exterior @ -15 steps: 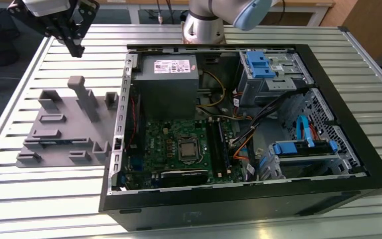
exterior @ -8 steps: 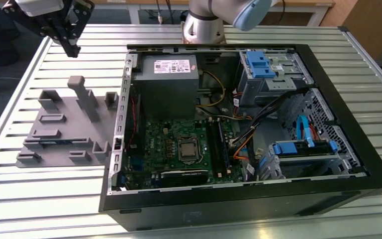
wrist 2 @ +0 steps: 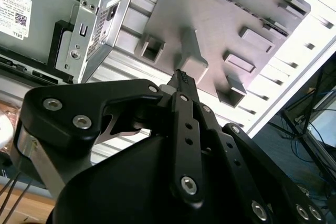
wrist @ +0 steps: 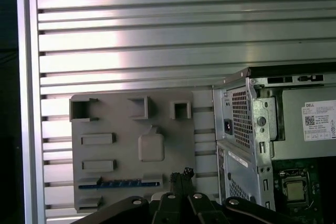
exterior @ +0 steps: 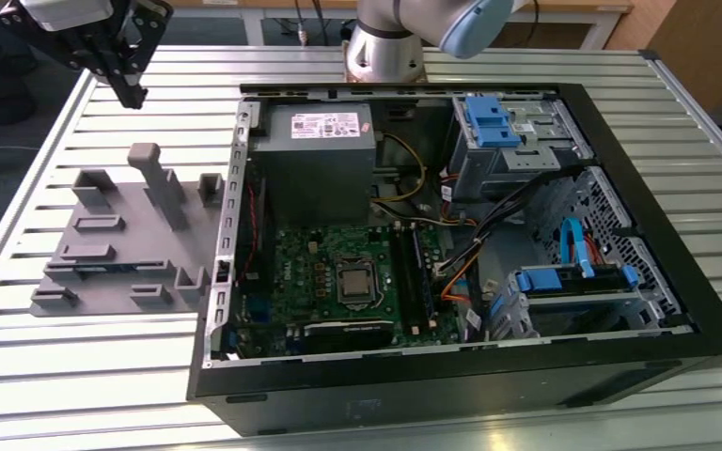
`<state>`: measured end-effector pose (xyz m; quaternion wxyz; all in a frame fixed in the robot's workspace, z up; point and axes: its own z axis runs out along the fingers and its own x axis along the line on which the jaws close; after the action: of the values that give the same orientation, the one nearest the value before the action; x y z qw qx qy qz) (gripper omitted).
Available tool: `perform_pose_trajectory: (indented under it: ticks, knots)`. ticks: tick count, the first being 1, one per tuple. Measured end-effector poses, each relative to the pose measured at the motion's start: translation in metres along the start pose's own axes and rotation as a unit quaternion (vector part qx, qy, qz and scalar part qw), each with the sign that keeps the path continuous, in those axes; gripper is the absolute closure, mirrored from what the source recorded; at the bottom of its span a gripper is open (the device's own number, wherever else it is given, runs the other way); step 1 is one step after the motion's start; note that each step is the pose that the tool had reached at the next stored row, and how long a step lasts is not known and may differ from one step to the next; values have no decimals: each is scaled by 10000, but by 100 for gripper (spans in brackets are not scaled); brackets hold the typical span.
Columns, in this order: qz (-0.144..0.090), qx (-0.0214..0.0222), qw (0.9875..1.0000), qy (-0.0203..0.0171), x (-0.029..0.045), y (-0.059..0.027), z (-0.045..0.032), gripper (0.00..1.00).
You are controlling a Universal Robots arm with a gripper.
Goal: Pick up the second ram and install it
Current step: 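Reach for the second ram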
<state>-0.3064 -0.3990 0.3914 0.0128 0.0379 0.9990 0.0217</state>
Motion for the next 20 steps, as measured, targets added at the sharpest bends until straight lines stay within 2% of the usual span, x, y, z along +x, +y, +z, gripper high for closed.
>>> perform_pose_trajectory:
  ticks: [6,12,20]
  knots:
    - [0,0,10000,0,35,-3,1,89]
    - [0,0,10000,0,128,-15,-2,89]
    - [0,0,10000,-1,193,-108,-7,89]
